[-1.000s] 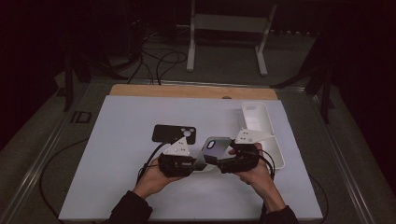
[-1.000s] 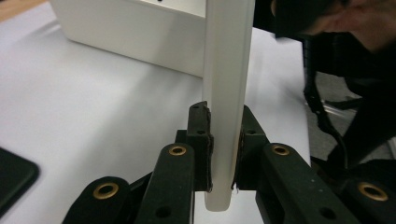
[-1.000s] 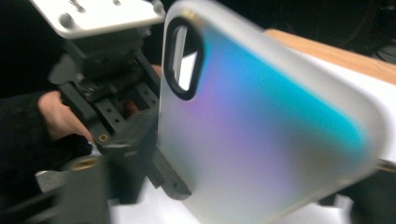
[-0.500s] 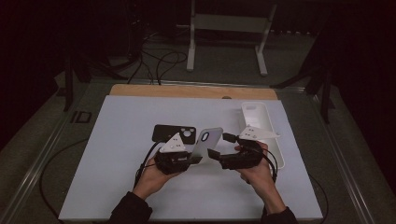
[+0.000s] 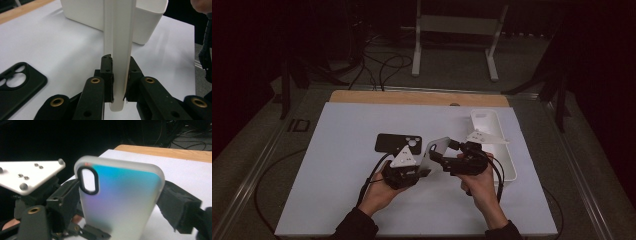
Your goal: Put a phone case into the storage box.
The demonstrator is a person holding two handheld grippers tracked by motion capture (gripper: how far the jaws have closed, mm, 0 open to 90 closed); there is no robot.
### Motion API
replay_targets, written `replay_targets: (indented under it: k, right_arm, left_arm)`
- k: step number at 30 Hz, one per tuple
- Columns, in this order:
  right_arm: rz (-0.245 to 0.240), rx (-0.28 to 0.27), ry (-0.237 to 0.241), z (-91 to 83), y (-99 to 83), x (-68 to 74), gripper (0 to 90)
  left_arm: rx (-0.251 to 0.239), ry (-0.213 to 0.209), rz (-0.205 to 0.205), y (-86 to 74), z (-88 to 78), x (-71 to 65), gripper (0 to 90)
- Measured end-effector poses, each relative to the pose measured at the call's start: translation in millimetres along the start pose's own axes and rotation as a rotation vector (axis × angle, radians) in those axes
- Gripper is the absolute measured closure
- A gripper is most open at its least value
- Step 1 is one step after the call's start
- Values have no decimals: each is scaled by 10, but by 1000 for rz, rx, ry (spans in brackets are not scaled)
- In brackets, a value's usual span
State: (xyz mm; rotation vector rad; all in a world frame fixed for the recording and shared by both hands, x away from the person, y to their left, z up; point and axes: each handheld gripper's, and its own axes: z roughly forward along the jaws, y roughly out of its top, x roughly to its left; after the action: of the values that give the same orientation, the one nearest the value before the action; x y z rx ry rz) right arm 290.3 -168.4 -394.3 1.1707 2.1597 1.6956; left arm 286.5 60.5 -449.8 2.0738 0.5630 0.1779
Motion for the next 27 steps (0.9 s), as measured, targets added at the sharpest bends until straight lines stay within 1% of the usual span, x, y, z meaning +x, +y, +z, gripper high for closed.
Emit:
replay_targets:
  k: [3,6,7,9,11,14,17,23,26,27]
  right_arm:
    - [-10,-4,-10,57,9,46,164]
    - [-3,-8,-11,80,12,55,149]
    - [3,-14,-19,105,17,67,144]
    - [4,-15,-20,109,18,70,144]
    - [0,-22,-29,129,22,91,147]
    - [-19,-24,-49,156,24,123,150]
    - [-33,-26,-66,183,19,144,150]
    - [-42,-20,-96,202,19,170,163]
    - [-44,-24,-99,201,17,174,164]
    - [-44,-24,-99,201,17,174,164]
  left_arm:
    - [-8,-3,-12,-24,7,10,811]
    - [-7,4,-11,-20,12,-4,811]
    - [-5,0,-8,-15,13,-11,811]
    - [-8,1,-6,-16,12,-17,811]
    - [-12,-4,-11,-19,12,-20,811]
    - [-19,-5,-24,-28,17,-20,810]
    - [-19,0,-30,-34,18,-19,810]
    - [-26,4,-45,-50,30,-18,810]
    - [-29,10,-44,-53,23,-12,808]
    - [-35,33,-45,-55,5,-3,808]
